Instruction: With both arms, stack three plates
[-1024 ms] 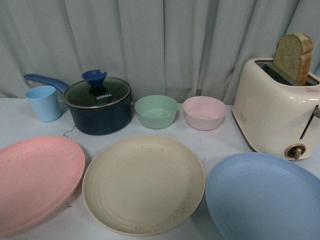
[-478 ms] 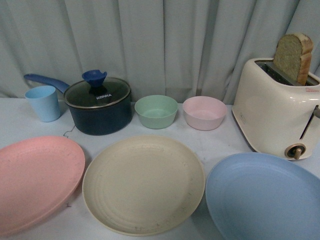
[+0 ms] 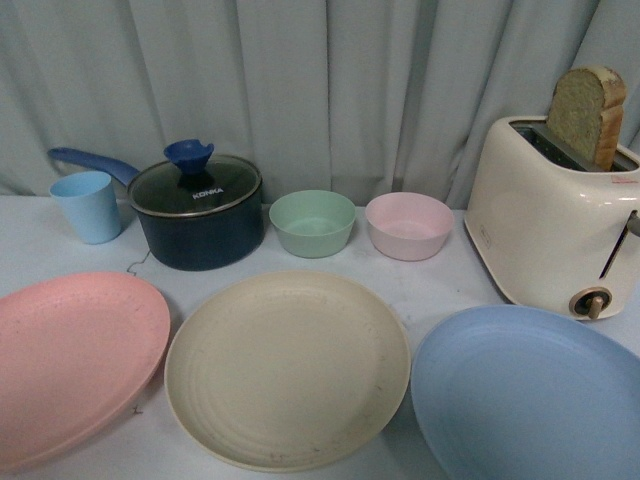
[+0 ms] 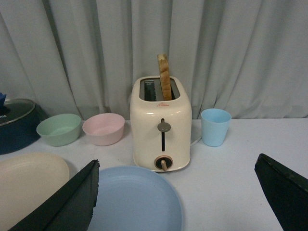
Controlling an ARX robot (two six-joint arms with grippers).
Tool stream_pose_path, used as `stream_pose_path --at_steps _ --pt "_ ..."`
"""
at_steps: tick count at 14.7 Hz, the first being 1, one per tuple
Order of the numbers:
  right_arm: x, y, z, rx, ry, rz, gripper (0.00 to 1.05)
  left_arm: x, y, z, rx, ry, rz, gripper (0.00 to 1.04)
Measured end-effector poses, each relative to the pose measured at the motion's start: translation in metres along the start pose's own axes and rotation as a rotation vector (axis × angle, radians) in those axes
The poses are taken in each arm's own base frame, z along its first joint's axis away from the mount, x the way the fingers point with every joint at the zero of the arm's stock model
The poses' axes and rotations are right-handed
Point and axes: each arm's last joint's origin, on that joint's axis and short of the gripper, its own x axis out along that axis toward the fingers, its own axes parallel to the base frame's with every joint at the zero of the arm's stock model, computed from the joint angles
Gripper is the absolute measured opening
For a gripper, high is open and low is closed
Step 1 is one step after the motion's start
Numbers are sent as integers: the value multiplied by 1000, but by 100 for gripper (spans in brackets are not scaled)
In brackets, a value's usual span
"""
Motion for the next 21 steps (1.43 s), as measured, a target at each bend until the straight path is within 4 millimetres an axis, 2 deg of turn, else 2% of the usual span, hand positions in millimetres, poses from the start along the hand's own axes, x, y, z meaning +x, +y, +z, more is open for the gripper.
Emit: stream_pose_path --at_steps 21 --pt "0 0 0 0 0 0 98 0 0 0 0 0 0 98"
